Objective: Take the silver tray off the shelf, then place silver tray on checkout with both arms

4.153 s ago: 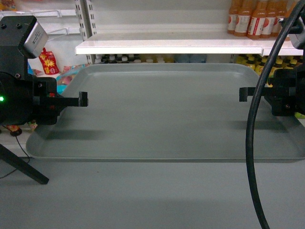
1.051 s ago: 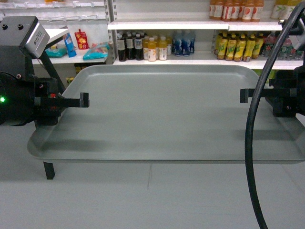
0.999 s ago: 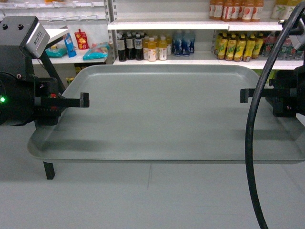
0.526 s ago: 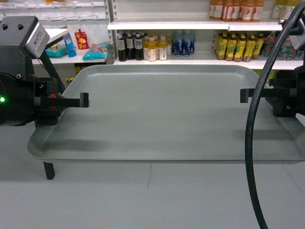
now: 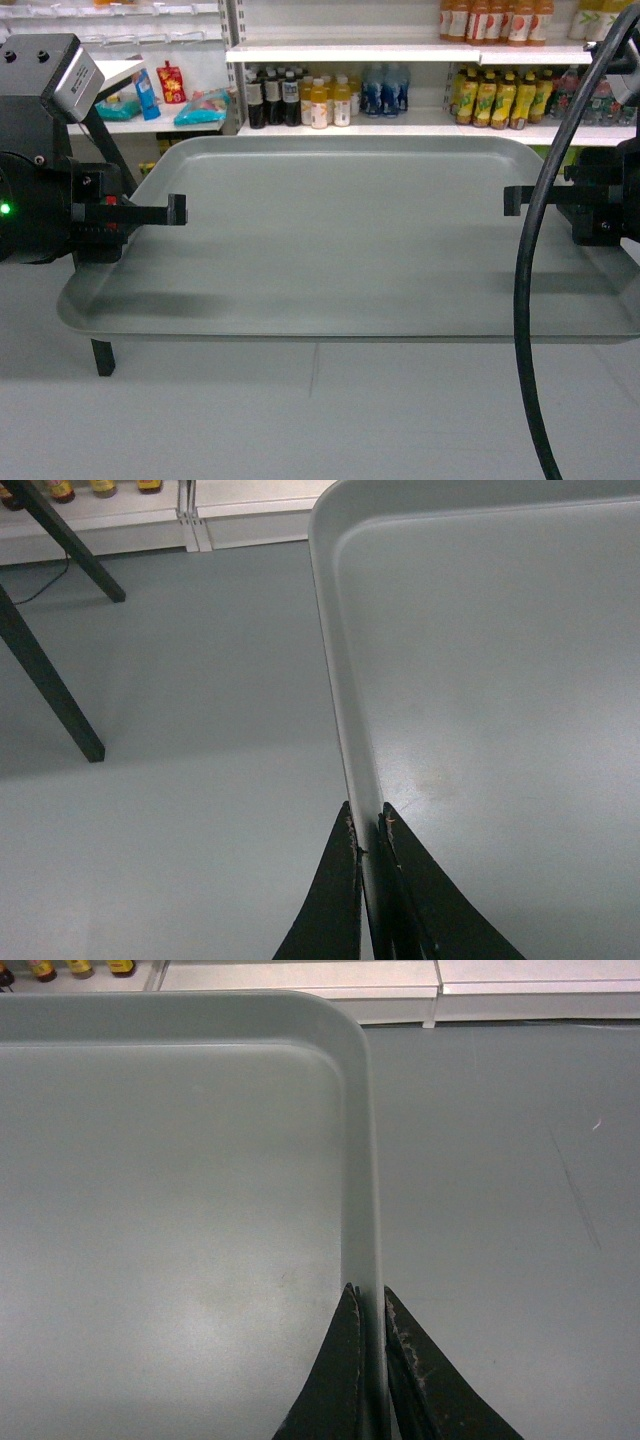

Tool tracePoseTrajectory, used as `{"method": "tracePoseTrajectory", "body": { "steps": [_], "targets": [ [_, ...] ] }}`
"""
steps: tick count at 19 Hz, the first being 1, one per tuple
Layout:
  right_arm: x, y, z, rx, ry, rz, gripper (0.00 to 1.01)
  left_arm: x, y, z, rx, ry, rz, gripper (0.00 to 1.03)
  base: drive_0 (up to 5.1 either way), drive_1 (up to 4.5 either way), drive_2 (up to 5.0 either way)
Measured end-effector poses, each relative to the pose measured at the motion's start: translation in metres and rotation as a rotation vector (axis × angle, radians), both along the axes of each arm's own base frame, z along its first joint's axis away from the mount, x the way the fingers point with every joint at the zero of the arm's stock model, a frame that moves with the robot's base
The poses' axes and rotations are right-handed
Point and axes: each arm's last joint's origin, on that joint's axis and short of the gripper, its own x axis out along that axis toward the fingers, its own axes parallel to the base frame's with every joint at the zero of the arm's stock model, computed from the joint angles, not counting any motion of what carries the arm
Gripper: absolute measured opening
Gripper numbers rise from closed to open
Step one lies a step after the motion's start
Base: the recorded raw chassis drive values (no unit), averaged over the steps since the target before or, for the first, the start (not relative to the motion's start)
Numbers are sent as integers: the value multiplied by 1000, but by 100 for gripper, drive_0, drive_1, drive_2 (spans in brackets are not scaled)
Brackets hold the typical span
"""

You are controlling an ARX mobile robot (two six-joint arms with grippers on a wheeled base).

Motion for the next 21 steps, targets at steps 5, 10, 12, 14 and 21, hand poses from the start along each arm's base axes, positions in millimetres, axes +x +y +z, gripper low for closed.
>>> {"method": "tracePoseTrajectory", "body": {
  "steps": [5,10,12,14,21],
  "targets": [
    [0,-2,0,0,-1,-6,3,0,-1,0,0,0,-2,3,-437,226,226],
    [0,-2,0,-1,3,-5,3,0,-1,0,0,0,-2,3,-486,228,228],
    [1,-2,1,1,-6,-5,3,0,-1,0,0,-2,-1,3,-493,227,227],
    [0,-2,0,-1,0,-5,3,0,-1,0,1,1,-1,3,-495,237,237],
    [0,-1,-1,1,5,0,3,0,-1,0,1,4,-3,3,-495,251,251]
  ]
}}
